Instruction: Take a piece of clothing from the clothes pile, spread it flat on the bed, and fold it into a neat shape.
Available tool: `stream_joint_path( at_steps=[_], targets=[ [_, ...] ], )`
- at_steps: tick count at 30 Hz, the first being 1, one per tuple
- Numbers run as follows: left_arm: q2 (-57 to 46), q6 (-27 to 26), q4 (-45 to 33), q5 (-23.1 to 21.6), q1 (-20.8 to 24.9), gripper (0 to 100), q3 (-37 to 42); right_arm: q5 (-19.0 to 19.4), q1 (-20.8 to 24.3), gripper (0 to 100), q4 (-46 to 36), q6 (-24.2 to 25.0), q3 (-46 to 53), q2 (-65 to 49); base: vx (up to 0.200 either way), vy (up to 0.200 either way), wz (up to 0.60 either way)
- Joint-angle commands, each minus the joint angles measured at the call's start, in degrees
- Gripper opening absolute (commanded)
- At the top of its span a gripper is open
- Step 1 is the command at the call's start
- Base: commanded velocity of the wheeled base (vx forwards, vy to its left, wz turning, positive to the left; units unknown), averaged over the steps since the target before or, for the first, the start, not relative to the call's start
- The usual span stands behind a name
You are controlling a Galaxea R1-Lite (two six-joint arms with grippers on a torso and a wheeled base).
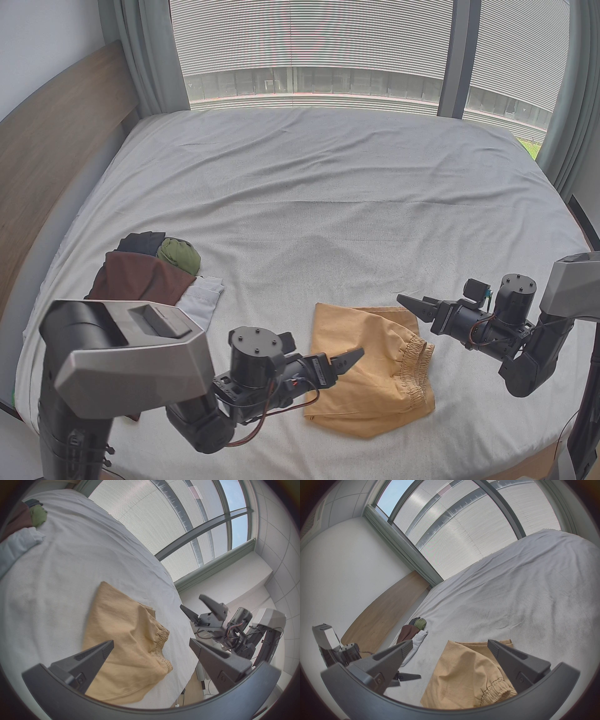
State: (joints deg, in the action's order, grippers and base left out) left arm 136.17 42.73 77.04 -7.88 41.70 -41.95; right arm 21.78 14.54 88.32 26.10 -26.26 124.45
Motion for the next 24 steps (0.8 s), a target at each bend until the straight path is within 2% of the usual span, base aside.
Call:
stream_joint_path(
  at_steps=[1, 4, 7, 9, 11, 14, 17, 24],
  targets=[
    [-9.61, 0.07, 1.35, -1.7, -4.61, 100, 8.55, -0.08, 1.01, 100, 0.01, -0.08, 1.39, 0.26, 0.0, 0.0, 0.0],
    [-12.95, -0.19, 2.67, -2.23, -7.34, 100, 11.8, -0.16, 1.8, 100, 0.01, 0.0, 1.56, 0.26, 0.0, 0.0, 0.0],
    [-17.69, -0.8, 9.26, -4.25, -12.61, 100, 19.01, -0.25, 2.86, 100, 0.01, 0.0, 1.74, 0.35, 0.0, 0.0, 0.0],
    [-18.4, -0.98, 10.76, -5.4, -13.75, 100, 20.77, -0.25, 3.21, 100, 0.01, 0.0, 2.0, 0.35, 0.0, 0.0, 0.0],
    [-21.3, -3.18, 11.72, -9.44, -18.76, 100, 26.3, -1.39, 4.09, 100, 0.01, -0.08, 2.62, 0.61, 0.0, 0.0, 0.0],
    [-23.32, -4.67, 11.72, -12.78, -22.46, 100, 30.17, -2.54, 4.62, 100, 0.1, -0.08, 2.62, 1.67, 0.0, 0.0, 0.0],
    [-23.67, -6.87, 11.72, -15.33, -26.41, 100, 30.96, -2.62, 4.79, 100, 0.1, -0.17, 2.79, 2.37, 0.0, 0.0, 0.0],
    [-23.32, -12.23, 11.72, -17.7, -30.72, 100, 32.37, -2.62, 4.0, 100, 0.01, -0.52, 2.79, 2.46, 0.0, 0.0, 0.0]
  ],
)
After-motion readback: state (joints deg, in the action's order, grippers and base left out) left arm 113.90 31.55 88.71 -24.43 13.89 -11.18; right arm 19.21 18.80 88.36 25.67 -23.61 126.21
